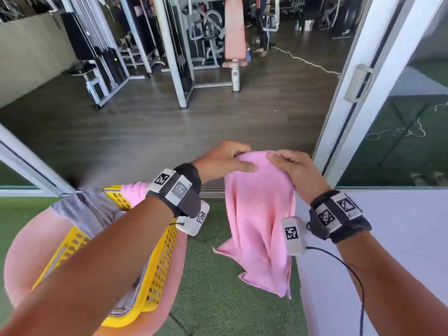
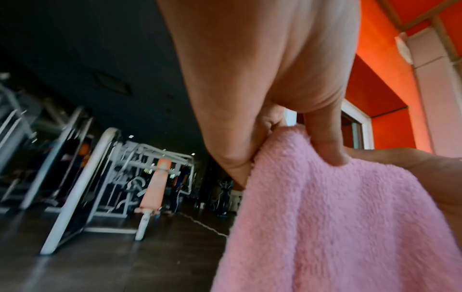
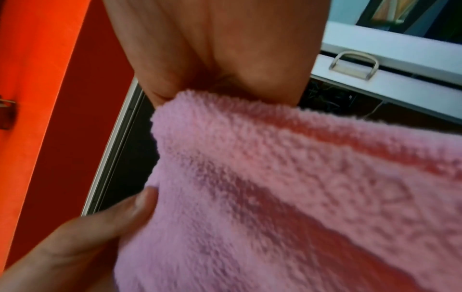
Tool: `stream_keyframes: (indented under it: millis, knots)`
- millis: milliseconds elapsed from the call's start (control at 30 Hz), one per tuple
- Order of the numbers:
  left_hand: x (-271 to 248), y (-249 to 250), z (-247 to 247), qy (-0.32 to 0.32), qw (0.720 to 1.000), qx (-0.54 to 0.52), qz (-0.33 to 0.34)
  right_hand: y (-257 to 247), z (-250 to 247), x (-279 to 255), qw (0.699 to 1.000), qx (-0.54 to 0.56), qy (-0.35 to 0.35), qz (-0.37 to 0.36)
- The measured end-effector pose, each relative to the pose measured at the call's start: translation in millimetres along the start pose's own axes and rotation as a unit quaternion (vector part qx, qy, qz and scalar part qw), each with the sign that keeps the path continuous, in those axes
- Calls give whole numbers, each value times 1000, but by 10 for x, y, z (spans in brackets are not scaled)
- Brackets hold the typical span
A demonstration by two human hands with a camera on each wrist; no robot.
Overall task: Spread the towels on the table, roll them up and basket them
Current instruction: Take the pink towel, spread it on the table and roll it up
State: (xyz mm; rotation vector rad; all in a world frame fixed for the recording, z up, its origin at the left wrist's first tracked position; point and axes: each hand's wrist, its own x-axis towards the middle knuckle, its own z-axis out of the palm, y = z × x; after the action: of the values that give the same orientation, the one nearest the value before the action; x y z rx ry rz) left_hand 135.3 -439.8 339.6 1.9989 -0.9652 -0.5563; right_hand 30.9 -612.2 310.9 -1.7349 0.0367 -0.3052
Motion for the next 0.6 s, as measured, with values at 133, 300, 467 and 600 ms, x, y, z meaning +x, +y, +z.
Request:
stream_keyframes:
  millis: [133, 300, 467, 600]
  knots:
    - [-341, -365, 206, 11, 989, -128, -67, 132, 196, 10, 997, -18, -68, 5]
    - [-494, -463, 194, 63, 938, -326, -97, 231, 432, 48, 989, 57, -124, 61]
    - [-488, -434, 116, 100, 977, -175, -70, 162, 579, 77, 988, 23, -148, 44]
    - [-456, -414, 48, 123, 987, -94, -43, 164, 621, 142, 990, -8, -140, 11]
